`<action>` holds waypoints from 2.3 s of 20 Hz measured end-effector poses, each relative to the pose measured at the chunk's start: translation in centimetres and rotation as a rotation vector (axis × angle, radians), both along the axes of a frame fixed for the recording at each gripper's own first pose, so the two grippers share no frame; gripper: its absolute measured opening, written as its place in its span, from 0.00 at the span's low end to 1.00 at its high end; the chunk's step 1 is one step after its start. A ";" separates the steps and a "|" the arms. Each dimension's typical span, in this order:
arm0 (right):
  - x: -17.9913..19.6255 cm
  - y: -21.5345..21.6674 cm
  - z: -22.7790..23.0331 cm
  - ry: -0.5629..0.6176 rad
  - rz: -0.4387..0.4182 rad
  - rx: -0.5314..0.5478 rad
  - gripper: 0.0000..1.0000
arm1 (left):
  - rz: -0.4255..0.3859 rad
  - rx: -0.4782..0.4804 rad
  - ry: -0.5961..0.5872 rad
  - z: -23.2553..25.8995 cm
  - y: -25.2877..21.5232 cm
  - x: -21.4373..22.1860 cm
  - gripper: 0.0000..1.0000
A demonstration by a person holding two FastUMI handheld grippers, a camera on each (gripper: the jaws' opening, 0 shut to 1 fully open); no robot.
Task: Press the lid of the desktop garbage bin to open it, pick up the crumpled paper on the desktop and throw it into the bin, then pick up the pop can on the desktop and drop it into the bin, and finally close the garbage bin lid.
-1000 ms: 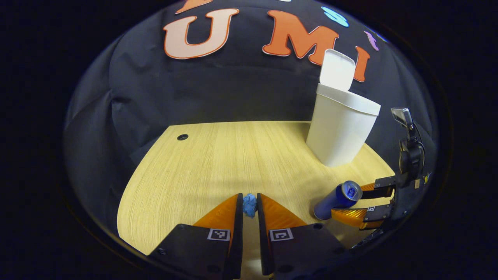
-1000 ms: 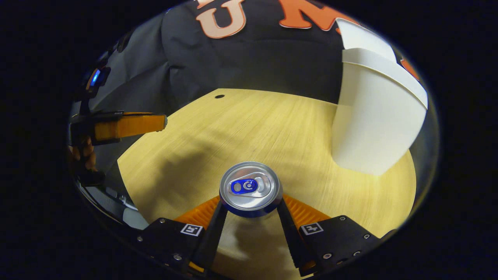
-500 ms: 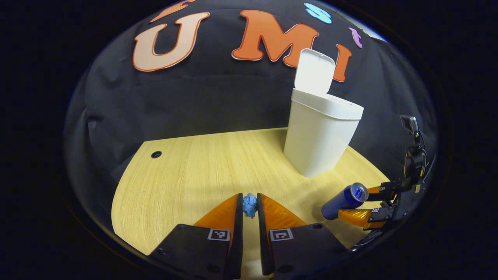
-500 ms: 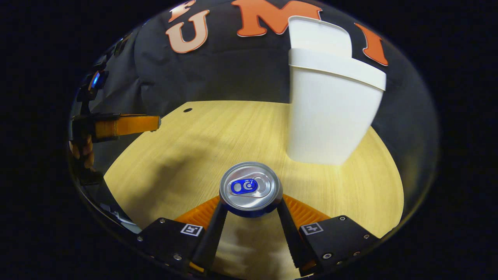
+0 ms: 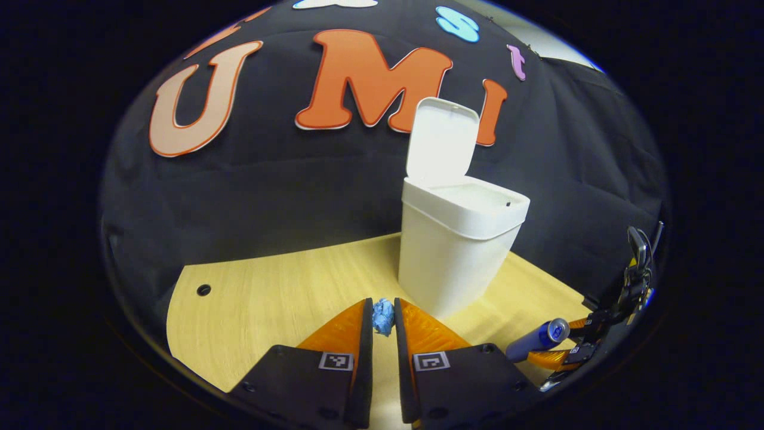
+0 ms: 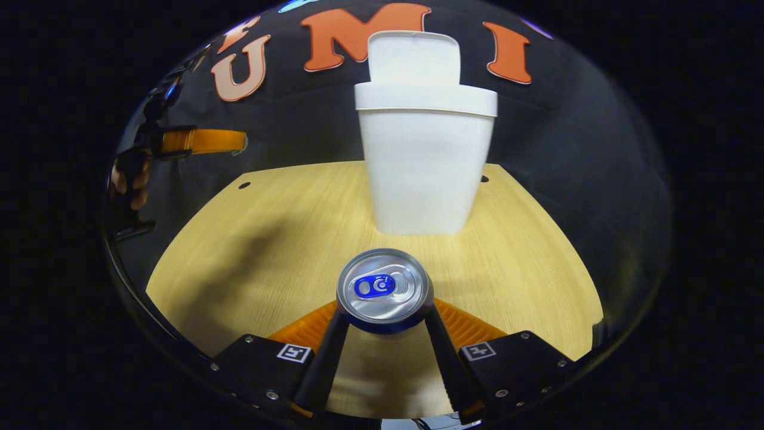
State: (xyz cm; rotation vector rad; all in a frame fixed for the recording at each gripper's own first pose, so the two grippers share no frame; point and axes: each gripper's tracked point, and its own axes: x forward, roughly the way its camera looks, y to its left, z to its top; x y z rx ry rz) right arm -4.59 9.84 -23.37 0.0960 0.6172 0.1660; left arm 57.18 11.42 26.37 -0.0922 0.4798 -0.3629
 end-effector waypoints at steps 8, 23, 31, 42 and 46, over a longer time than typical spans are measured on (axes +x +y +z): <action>0.1 -2.2 -0.4 0.020 -0.151 0.001 0.76 | -0.111 -0.083 -0.125 7.6 -8.0 6.8 0.22; -3.0 -6.0 -1.1 0.054 -0.308 0.003 0.76 | -0.204 -0.069 -0.173 8.9 -18.8 13.9 0.27; -1.2 -7.4 -0.9 0.047 -0.297 0.005 0.77 | -0.193 -0.054 -0.198 9.4 -18.8 14.5 0.63; 4.0 -4.5 0.7 0.004 -0.150 -0.026 0.76 | -0.044 -0.070 -0.237 11.4 -7.7 10.5 0.94; 5.6 -2.8 1.6 -0.011 -0.099 -0.044 0.76 | 0.046 -0.030 -0.219 10.0 -1.9 8.2 0.95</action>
